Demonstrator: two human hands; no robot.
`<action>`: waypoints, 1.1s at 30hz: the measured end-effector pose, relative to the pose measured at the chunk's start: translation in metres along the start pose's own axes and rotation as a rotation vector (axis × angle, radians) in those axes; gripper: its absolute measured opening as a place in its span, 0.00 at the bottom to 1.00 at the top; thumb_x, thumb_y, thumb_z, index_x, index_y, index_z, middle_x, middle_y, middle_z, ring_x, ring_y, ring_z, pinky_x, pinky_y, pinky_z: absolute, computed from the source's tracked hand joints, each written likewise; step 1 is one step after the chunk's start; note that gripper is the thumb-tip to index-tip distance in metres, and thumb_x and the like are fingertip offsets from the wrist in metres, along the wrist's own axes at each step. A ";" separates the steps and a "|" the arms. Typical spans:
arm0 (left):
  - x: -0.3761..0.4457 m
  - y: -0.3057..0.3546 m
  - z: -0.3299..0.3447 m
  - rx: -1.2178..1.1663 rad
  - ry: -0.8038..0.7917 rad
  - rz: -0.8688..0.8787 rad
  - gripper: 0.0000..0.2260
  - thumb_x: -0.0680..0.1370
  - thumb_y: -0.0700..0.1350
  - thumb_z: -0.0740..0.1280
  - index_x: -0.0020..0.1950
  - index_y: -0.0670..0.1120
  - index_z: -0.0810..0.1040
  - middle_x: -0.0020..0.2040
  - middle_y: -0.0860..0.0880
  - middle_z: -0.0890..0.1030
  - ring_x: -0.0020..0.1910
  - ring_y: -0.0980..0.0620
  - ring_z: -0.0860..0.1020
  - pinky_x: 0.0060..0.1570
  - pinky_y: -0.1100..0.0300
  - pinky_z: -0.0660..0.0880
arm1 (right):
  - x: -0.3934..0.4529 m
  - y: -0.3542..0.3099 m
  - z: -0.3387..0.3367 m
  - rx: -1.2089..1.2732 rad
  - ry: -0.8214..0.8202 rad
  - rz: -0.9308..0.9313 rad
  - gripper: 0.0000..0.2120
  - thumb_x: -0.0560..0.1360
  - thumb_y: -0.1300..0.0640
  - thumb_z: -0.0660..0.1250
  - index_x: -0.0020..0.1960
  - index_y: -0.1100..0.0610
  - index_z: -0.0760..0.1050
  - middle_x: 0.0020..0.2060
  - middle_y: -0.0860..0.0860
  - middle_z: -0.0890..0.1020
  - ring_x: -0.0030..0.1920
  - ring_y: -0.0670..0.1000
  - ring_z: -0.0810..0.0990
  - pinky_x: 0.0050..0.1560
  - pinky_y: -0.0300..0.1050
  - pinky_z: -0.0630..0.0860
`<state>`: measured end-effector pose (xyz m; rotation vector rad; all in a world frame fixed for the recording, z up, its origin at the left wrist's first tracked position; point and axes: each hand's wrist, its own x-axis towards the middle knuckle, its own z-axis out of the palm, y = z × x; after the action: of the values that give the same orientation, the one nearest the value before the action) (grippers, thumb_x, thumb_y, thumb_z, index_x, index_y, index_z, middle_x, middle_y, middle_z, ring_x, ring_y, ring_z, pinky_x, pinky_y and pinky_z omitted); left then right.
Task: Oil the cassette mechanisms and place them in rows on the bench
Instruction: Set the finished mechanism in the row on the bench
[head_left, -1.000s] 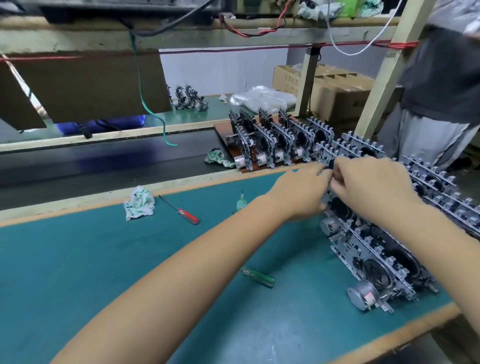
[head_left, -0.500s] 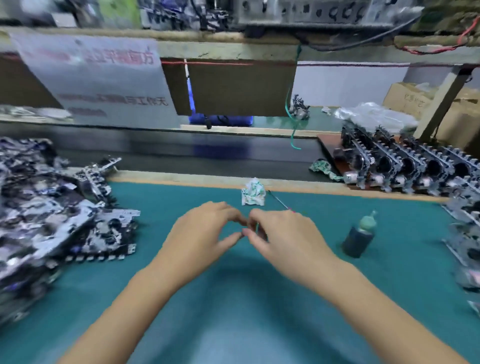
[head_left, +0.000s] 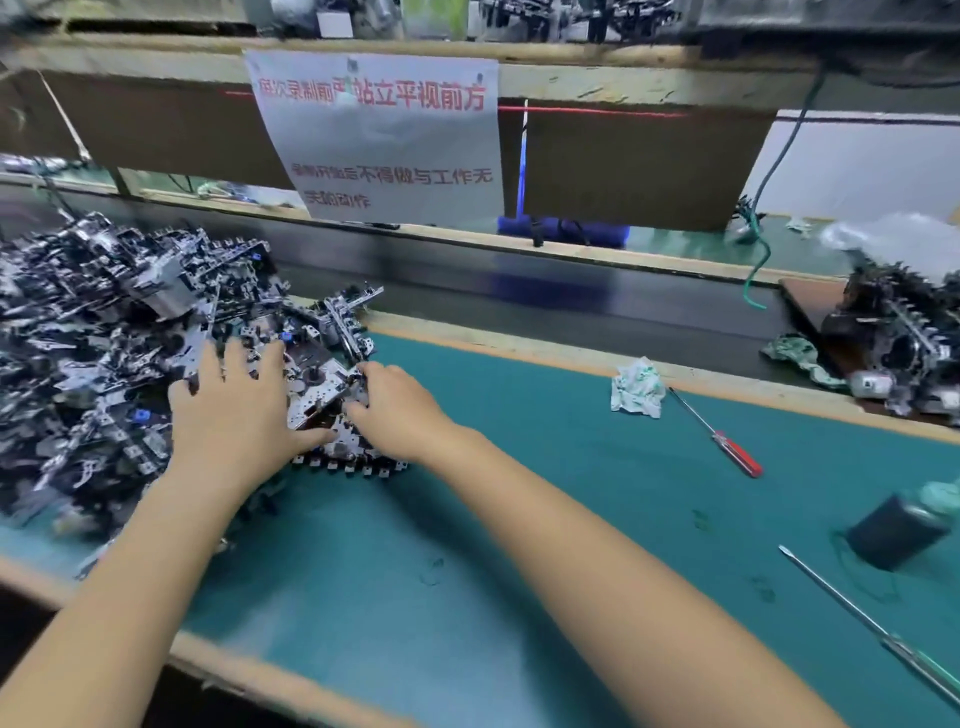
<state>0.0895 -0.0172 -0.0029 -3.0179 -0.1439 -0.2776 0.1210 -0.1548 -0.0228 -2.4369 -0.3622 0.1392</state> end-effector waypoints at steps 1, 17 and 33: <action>0.002 -0.001 0.003 0.019 -0.011 -0.003 0.46 0.67 0.67 0.70 0.76 0.45 0.56 0.74 0.40 0.61 0.74 0.39 0.55 0.65 0.43 0.62 | 0.004 -0.002 0.003 -0.006 -0.006 0.015 0.18 0.79 0.58 0.57 0.67 0.63 0.65 0.63 0.61 0.70 0.62 0.62 0.69 0.57 0.51 0.67; 0.012 0.004 0.008 -0.099 0.194 0.008 0.38 0.62 0.49 0.79 0.67 0.39 0.67 0.55 0.36 0.77 0.53 0.36 0.75 0.50 0.44 0.68 | 0.013 -0.012 0.000 0.274 0.113 0.145 0.15 0.76 0.61 0.60 0.61 0.60 0.76 0.60 0.56 0.78 0.62 0.56 0.73 0.61 0.52 0.71; 0.017 0.010 -0.005 -0.198 0.479 0.145 0.28 0.64 0.47 0.79 0.55 0.38 0.71 0.43 0.39 0.77 0.42 0.38 0.76 0.40 0.46 0.69 | 0.009 -0.018 0.004 0.485 0.134 0.280 0.22 0.77 0.55 0.62 0.69 0.57 0.63 0.61 0.57 0.75 0.58 0.58 0.75 0.61 0.54 0.71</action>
<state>0.1067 -0.0267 0.0043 -3.0203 0.1510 -1.0365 0.1248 -0.1368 -0.0145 -1.9885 0.0721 0.1616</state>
